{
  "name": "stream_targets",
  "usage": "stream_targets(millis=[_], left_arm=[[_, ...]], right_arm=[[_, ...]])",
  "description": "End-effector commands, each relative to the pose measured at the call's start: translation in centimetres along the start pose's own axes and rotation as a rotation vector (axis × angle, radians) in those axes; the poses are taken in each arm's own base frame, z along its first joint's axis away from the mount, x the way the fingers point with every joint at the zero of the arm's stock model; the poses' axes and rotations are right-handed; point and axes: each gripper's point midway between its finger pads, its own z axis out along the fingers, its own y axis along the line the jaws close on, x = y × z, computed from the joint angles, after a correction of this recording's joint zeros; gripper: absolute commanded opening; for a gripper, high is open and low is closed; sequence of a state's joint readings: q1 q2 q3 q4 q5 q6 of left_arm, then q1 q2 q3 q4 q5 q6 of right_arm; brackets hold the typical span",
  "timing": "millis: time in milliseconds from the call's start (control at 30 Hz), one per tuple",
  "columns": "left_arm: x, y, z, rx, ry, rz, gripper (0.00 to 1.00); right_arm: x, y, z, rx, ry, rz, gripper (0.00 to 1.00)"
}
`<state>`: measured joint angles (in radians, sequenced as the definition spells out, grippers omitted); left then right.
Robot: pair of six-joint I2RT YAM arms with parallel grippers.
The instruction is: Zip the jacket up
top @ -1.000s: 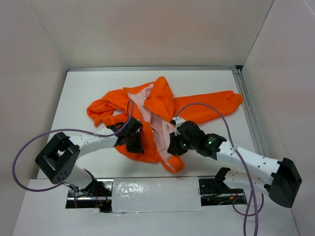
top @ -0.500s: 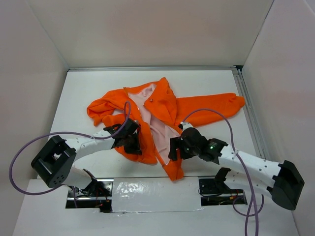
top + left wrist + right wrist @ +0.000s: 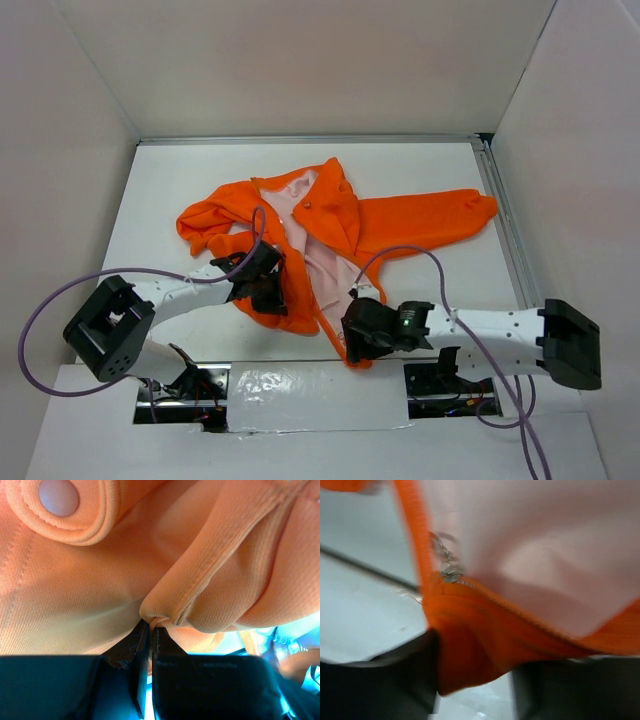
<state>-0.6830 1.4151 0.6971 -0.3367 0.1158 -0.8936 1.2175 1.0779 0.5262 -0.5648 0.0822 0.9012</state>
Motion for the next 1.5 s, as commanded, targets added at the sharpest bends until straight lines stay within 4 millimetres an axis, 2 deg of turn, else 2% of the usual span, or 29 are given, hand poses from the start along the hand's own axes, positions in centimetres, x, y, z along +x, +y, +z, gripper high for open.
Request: stream_targets(millis=[0, 33, 67, 200, 233, 300, 333, 367, 400, 467, 500, 533, 567, 633, 667, 700, 733, 767, 800, 833, 900, 967, 1033, 1200, 1233, 1300, 1367, 1467], left_arm=[[-0.9, 0.0, -0.2, -0.008, -0.032, -0.003, 0.0], [-1.1, -0.1, -0.2, -0.01, -0.035, 0.002, 0.0], [-1.2, -0.1, -0.1, -0.01, -0.034, 0.0, 0.0], [-2.6, -0.5, 0.4, 0.006, -0.058, 0.013, 0.0], [-3.5, -1.0, 0.4, 0.016, -0.072, 0.016, 0.0], [-4.5, -0.9, 0.9, 0.007, -0.066, 0.005, 0.0], [-5.9, -1.7, 0.6, 0.024, -0.089, 0.015, 0.0], [-6.3, -1.6, 1.1, 0.015, -0.084, 0.018, 0.0], [-7.4, -1.8, 1.1, 0.031, -0.099, 0.024, 0.0], [-9.2, -2.8, 1.2, 0.072, -0.117, 0.031, 0.0], [-10.5, -3.5, 0.7, 0.103, -0.126, 0.031, 0.0], [-10.9, -3.5, 0.8, 0.105, -0.121, 0.026, 0.0], [-11.2, -3.6, 0.7, 0.107, -0.124, 0.026, 0.0], [-11.4, -3.8, 0.8, 0.124, -0.137, 0.037, 0.0], [-11.5, -3.8, 0.9, 0.136, -0.137, 0.042, 0.0], [-11.1, -3.7, 1.2, 0.143, -0.126, 0.041, 0.0], [-10.8, -3.8, 1.3, 0.154, -0.115, 0.043, 0.0], [-10.5, -3.5, 1.6, 0.148, -0.105, 0.028, 0.0], [-10.3, -3.2, 2.0, 0.14, -0.094, 0.019, 0.0], [-10.1, -3.0, 2.3, 0.138, -0.085, 0.014, 0.0], [-9.7, -2.8, 2.7, 0.134, -0.067, 0.006, 0.0], [-9.5, -2.5, 3.1, 0.123, -0.052, -0.004, 0.0], [-9.4, -2.5, 3.3, 0.12, -0.044, -0.01, 0.0], [-9.1, -2.3, 3.1, 0.117, -0.041, -0.017, 0.0], [-8.9, -2.2, 3.1, 0.118, -0.041, -0.016, 0.0], [-9.0, -2.1, 2.7, 0.112, -0.053, -0.015, 0.0], [-8.8, -2.0, 2.4, 0.114, -0.055, -0.014, 0.0], [-8.3, -2.0, 1.9, 0.125, -0.057, -0.01, 0.0]], right_arm=[[-0.5, -2.6, 0.6, 0.168, -0.014, 0.078, 0.48], [-0.7, -3.3, 1.0, 0.207, -0.005, 0.067, 0.36], [-1.6, -4.4, 1.2, 0.243, -0.017, 0.099, 0.32], [-5.1, -7.1, 1.8, 0.291, -0.044, 0.165, 0.26], [-7.7, -7.1, 0.9, 0.321, -0.104, 0.2, 0.26], [-10.1, -8.6, 0.1, 0.402, -0.132, 0.207, 0.24], [-12.5, -9.1, -0.7, 0.441, -0.186, 0.169, 0.24], [-13.6, -10.1, -1.0, 0.481, -0.204, 0.169, 0.23], [-15.8, -11.6, -1.4, 0.521, -0.237, 0.225, 0.23], [-18.4, -13.6, -1.8, 0.576, -0.284, 0.199, 0.24], [-20.4, -14.7, -2.2, 0.592, -0.31, 0.219, 0.26], [-21.2, -14.9, -2.6, 0.596, -0.32, 0.223, 0.27], [-22.1, -15.3, -3.3, 0.637, -0.366, 0.217, 0.33], [-22.7, -13.9, -4.0, 0.615, -0.4, 0.102, 0.38], [-23.7, -12.4, -5.2, 0.566, -0.478, 0.062, 0.39], [-22.8, -10.5, -4.8, 0.512, -0.464, -0.072, 0.39], [-23.2, -7.8, -5.7, 0.393, -0.525, -0.131, 0.39], [-21.8, -6.7, -4.9, 0.337, -0.493, -0.246, 0.39], [-20.6, -4.4, -4.6, 0.247, -0.489, -0.334, 0.39], [-20.3, -2.8, -4.9, 0.175, -0.514, -0.382, 0.39], [-17.1, -1.2, -3.1, 0.061, -0.418, -0.499, 0.39], [-15.4, -1.2, -1.6, 0.044, -0.352, -0.522, 0.47], [-14.9, -1.7, 0.0, 0.11, -0.307, -0.516, 0.63], [-13.7, -1.8, 2.5, 0.175, -0.165, -0.536, 0.73], [-13.6, -1.0, 2.4, 0.176, -0.168, -0.538, 0.74], [-13.6, -0.7, 1.8, 0.213, -0.18, -0.529, 0.77], [-13.7, 0.8, 0.8, 0.199, -0.221, -0.466, 0.79], [-14.8, 1.2, -2.2, 0.211, -0.335, -0.252, 0.84]])
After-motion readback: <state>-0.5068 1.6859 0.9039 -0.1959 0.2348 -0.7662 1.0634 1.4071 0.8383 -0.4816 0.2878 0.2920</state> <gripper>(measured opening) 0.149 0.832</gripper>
